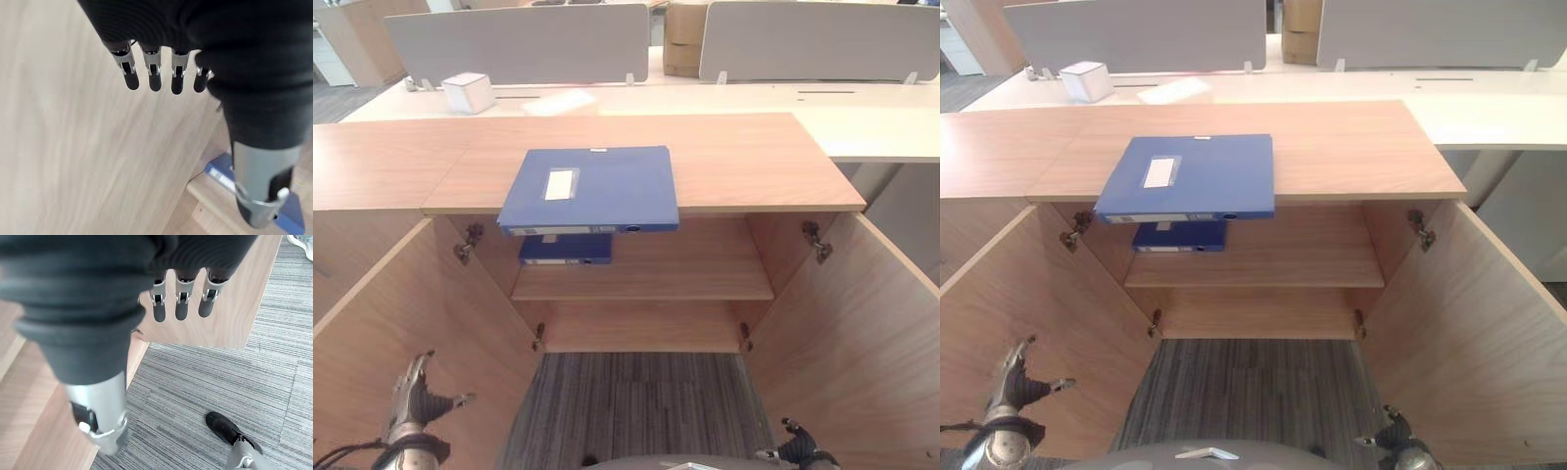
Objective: Put the empty folder in the office cabinet
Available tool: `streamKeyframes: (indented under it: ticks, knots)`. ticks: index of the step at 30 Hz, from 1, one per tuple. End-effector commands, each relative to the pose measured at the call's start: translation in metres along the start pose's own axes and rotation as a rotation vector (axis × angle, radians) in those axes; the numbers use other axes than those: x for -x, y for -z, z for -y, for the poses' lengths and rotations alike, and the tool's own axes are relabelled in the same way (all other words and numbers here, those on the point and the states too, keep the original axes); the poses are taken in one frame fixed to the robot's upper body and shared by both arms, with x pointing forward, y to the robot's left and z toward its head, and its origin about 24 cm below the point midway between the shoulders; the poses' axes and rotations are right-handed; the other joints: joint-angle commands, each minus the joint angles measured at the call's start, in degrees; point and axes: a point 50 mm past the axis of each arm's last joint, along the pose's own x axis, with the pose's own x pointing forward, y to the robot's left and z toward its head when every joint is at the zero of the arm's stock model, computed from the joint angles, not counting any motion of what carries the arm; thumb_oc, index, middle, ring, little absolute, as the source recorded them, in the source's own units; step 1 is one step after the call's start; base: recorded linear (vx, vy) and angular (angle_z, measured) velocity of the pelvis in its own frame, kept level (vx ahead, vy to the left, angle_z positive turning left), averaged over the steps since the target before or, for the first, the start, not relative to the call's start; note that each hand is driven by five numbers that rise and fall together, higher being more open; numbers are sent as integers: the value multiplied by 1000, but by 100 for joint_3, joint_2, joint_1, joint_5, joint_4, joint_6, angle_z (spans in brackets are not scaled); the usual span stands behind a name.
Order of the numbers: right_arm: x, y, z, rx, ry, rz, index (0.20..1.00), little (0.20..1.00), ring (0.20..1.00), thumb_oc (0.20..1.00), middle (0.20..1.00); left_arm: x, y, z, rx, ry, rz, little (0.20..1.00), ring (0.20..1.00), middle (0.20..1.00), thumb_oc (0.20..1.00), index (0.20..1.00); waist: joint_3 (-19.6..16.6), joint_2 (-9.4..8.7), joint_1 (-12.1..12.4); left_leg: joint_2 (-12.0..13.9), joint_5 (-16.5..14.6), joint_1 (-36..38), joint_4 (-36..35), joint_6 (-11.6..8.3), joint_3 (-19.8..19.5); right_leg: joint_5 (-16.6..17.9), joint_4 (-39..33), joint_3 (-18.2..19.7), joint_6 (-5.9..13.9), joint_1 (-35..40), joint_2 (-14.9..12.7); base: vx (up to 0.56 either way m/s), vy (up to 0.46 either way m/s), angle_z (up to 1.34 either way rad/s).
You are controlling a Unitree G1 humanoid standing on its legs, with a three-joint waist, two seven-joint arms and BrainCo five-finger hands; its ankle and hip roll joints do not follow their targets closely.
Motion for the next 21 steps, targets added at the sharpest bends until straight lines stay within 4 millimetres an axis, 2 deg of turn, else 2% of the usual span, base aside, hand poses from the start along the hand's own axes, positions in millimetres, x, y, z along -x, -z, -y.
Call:
streamKeyframes:
  ticks: [1, 3, 5, 8, 10, 12, 16, 20, 21]
  knots:
    - [-5, -15, 11, 43, 28, 30, 1000, 1000, 1000, 1000, 1000, -17, -14, -52, -184, -236, 97, 1000, 1000, 1000, 1000, 1000, -4, -95, -58, 380, -213, -22, -29, -391, -225, -68, 17, -29, 497, 101, -517, 12, 11, -10]
    - [-4, -12, 8, 46, 24, 20, 1000, 1000, 1000, 1000, 1000, -21, -26, -73, -271, -326, 157, 1000, 1000, 1000, 1000, 1000, -16, -114, -80, 372, -231, -14, -29, -394, -211, -55, 16, 8, 499, 93, -523, 19, 3, -9]
    - [-5, -12, 7, 45, 23, 21, 1000, 1000, 1000, 1000, 1000, -21, -26, -73, -273, -328, 157, 1000, 1000, 1000, 1000, 1000, -13, -121, -78, 371, -231, -13, -29, -394, -209, -55, 16, 11, 499, 92, -524, 1, 1, -2]
    - [-5, -14, 5, 54, 19, 28, 1000, 1000, 1000, 1000, 1000, -27, -45, -96, -371, -424, 245, 1000, 1000, 1000, 1000, 1000, -13, -132, -124, 376, -255, 5, -29, -402, -181, -48, 17, 58, 506, 82, -519, 11, 4, -7]
    - [-5, -16, 2, 60, 14, 37, 1000, 1000, 1000, 1000, 1000, -29, -66, -116, -447, -514, 328, 1000, 1000, 1000, 1000, 1000, -24, -130, -179, 374, -288, 35, -29, -407, -147, -47, 19, 110, 507, 75, -513, 20, 10, -7]
    - [-6, -16, 1, 61, 11, 38, 1000, 1000, 1000, 1000, 1000, -30, -70, -120, -463, -539, 344, 1000, 1000, 1000, 1000, 1000, -23, -131, -195, 374, -298, 46, -29, -409, -138, -47, 18, 127, 510, 73, -511, 8, 2, -2]
    - [-6, -16, -4, 50, -2, 39, 1000, 1000, 1000, 1000, 1000, -31, -94, -139, -550, -627, 433, 1000, 1000, 1000, 1000, 1000, -49, -126, -283, 395, -337, 120, -29, -425, -65, -50, 18, 216, 517, 82, -495, 30, 1, -12]
    - [-6, -16, -7, 34, -7, 45, 1000, 1000, 1000, 1000, 1000, -30, -118, -147, -591, -675, 537, 1000, 1000, 1000, 1000, 1000, -68, -115, -362, 392, -368, 176, -29, -437, -22, -50, 14, 288, 527, 79, -483, 14, 2, -3]
    - [-6, -16, -7, 34, -7, 45, 1000, 1000, 1000, 1000, 1000, -30, -118, -147, -591, -675, 537, 1000, 1000, 1000, 1000, 1000, -68, -115, -362, 392, -368, 176, -29, -437, -22, -50, 14, 288, 527, 79, -483, 13, -2, -4]
